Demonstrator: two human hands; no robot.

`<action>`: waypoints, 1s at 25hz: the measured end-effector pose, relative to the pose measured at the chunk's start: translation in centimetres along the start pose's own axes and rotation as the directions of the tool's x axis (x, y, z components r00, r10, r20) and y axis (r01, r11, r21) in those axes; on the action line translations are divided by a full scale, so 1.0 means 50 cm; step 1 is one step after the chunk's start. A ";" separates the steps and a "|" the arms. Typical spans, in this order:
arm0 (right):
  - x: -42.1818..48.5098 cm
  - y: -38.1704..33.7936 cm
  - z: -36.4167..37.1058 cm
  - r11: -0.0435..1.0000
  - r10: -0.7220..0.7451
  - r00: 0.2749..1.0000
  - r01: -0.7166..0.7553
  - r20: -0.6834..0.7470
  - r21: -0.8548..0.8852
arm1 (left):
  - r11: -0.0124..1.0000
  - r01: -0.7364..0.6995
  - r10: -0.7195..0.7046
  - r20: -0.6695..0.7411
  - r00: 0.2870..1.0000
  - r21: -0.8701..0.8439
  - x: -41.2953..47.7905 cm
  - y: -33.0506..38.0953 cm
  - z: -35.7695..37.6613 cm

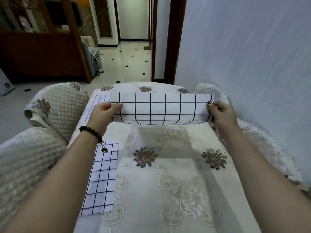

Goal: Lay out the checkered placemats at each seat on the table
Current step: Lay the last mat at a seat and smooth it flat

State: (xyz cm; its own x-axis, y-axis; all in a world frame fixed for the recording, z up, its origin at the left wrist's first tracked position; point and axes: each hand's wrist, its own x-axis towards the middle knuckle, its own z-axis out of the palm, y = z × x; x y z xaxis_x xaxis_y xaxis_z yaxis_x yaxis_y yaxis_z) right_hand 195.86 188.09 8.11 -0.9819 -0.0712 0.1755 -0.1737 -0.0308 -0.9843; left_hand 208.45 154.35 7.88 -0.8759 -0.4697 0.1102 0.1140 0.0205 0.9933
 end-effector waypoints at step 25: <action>-0.399 0.375 -0.132 0.832 0.469 0.881 -0.463 -0.057 -0.305 | 0.846 0.445 -0.478 0.048 0.877 0.292 -0.333 -0.347 -0.044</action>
State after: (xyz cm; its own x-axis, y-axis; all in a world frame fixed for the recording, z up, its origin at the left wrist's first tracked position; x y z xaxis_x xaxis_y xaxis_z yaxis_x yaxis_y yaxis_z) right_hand 211.70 195.50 -13.96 -0.9512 -0.0202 -0.3080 0.2867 0.3113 -0.9060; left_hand 222.07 159.88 -11.29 -0.8453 -0.3792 -0.3763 -0.4304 0.0661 0.9002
